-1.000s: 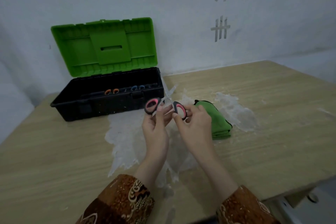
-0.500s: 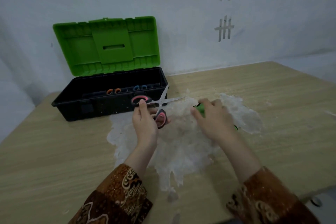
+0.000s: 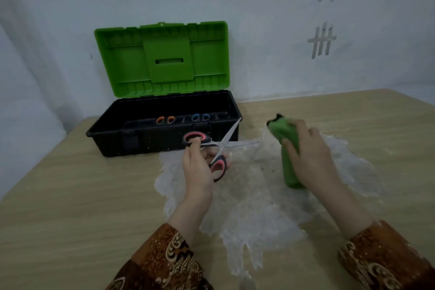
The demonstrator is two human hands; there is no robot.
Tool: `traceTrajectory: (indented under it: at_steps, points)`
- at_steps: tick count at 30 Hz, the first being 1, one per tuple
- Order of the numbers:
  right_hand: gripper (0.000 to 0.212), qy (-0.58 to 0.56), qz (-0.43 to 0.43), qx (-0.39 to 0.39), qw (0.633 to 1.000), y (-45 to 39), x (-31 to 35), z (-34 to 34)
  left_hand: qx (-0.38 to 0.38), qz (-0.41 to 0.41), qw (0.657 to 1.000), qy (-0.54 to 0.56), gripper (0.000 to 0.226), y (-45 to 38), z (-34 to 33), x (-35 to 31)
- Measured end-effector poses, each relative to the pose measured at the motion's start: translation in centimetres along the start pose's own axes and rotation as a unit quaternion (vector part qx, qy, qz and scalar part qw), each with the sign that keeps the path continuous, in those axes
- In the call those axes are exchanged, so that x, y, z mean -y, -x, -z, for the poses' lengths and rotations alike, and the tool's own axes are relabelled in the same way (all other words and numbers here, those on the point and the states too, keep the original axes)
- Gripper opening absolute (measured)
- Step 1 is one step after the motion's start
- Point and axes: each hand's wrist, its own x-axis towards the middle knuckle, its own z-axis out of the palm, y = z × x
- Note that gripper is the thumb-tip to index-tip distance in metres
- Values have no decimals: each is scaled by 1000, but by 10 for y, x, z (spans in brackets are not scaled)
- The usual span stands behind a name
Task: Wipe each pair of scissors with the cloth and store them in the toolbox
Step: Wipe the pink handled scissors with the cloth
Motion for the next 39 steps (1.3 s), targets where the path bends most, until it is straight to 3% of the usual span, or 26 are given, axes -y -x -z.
traceTrajectory:
  at_steps: [2, 4, 8, 12, 18, 23, 29, 36, 39]
  points:
    - [43, -54, 62, -40, 996, 0, 16, 3, -8, -23, 1000, -9, 25, -3, 1, 1]
    - [45, -57, 133, -32, 989, 3, 38, -2, -20, -57, 998, -23, 27, -6, 2, 0]
    - [40, 31, 238, 2, 971, 10, 60, -33, -37, -107, 993, -42, 28, -9, 9, -1]
    - [33, 51, 171, -21, 984, 1, 44, -34, -27, -134, 989, -58, 29, -6, 8, -2]
    - [30, 8, 245, -41, 969, 15, 51, -35, 11, -176, 981, -86, 28, 6, 2, 2]
    - [25, 14, 180, -68, 981, 7, 45, -30, 32, -187, 978, -92, 27, 7, -1, 2]
    - [28, 19, 258, -75, 963, 11, 47, -41, 24, -197, 975, -96, 27, 10, 1, 2]
    - [29, 34, 178, -90, 979, -4, 17, -30, 18, -190, 978, -88, 26, 6, 3, -4]
    - [31, -22, 215, -131, 967, -3, 22, -21, 4, -196, 976, -98, 28, 5, 2, -1]
